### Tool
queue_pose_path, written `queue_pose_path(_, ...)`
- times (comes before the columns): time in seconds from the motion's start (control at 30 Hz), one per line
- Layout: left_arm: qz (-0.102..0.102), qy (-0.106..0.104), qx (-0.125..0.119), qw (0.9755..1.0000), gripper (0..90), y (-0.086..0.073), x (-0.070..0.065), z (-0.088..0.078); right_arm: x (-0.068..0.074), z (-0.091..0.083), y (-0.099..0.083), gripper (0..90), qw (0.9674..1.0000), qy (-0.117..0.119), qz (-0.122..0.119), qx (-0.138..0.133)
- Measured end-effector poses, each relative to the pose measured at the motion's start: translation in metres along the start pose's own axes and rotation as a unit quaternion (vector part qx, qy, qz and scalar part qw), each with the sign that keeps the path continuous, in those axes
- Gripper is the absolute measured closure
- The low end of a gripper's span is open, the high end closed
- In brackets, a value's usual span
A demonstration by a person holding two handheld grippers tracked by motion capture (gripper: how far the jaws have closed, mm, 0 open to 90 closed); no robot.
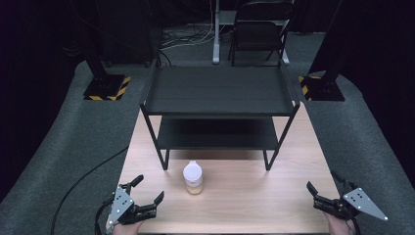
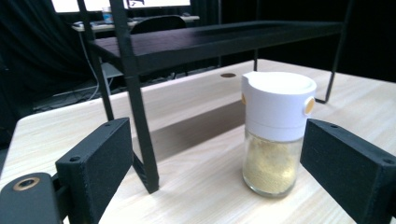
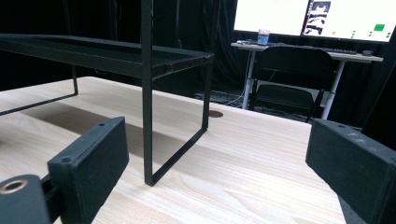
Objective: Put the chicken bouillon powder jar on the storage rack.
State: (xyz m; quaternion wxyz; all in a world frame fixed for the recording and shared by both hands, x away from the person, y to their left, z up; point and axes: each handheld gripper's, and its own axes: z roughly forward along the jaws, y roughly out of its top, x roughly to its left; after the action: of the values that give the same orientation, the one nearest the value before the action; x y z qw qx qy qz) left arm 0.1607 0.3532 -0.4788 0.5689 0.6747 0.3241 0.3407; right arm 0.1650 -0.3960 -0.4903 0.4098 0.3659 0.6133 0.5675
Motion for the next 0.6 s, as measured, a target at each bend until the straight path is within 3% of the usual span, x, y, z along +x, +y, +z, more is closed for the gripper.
queue_pose_path(0.37, 0.016, -0.021, 0.004, 0.9996, 8.0, 0.002, 0.000, 0.004, -0.001, -0.002, -0.001, 4.9, 1.0000, -0.001, 0.004, -0.002)
queue_pose_path(0.6, 0.016, -0.040, 0.026, 0.9987, 5.4, 0.005, -0.003, 0.013, 0.000, 0.000, -0.001, 4.8, 1.0000, 0.002, 0.005, 0.000)
